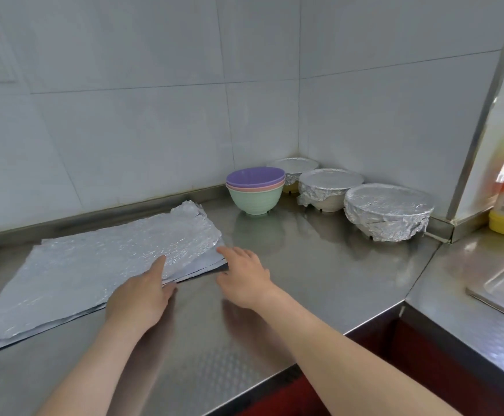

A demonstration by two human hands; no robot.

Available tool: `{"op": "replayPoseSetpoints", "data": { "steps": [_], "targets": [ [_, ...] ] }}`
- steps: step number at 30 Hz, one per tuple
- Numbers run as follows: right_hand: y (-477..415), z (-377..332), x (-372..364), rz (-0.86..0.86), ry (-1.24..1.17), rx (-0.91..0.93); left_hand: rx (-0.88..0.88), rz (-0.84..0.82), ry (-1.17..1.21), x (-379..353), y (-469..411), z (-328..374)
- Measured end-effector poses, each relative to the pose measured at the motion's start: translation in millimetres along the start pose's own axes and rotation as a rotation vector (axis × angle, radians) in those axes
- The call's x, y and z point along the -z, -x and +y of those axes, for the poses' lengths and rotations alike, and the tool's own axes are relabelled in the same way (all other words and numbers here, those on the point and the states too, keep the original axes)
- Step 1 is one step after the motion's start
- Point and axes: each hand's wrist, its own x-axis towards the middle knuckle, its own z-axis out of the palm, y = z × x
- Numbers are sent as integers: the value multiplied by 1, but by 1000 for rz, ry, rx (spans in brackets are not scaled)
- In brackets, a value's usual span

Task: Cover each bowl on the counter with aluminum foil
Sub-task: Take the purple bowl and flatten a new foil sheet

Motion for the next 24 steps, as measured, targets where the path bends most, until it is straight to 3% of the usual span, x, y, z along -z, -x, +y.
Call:
{"op": "replayPoseSetpoints", "data": {
  "steps": [4, 8, 17, 24],
  "targets": [
    [-8, -5, -10, -2, 31, -35, -52, 138, 55, -2, 3, 4],
    [-24, -11, -13, 20, 4, -61, -77, 139, 154, -2, -3, -12],
    [-57, 2, -7, 144, -251, -113, -25, 114, 88, 9, -21, -18],
    [-109, 36, 45, 328, 174, 18, -258, 209, 461, 17, -82, 56]
  ]
}}
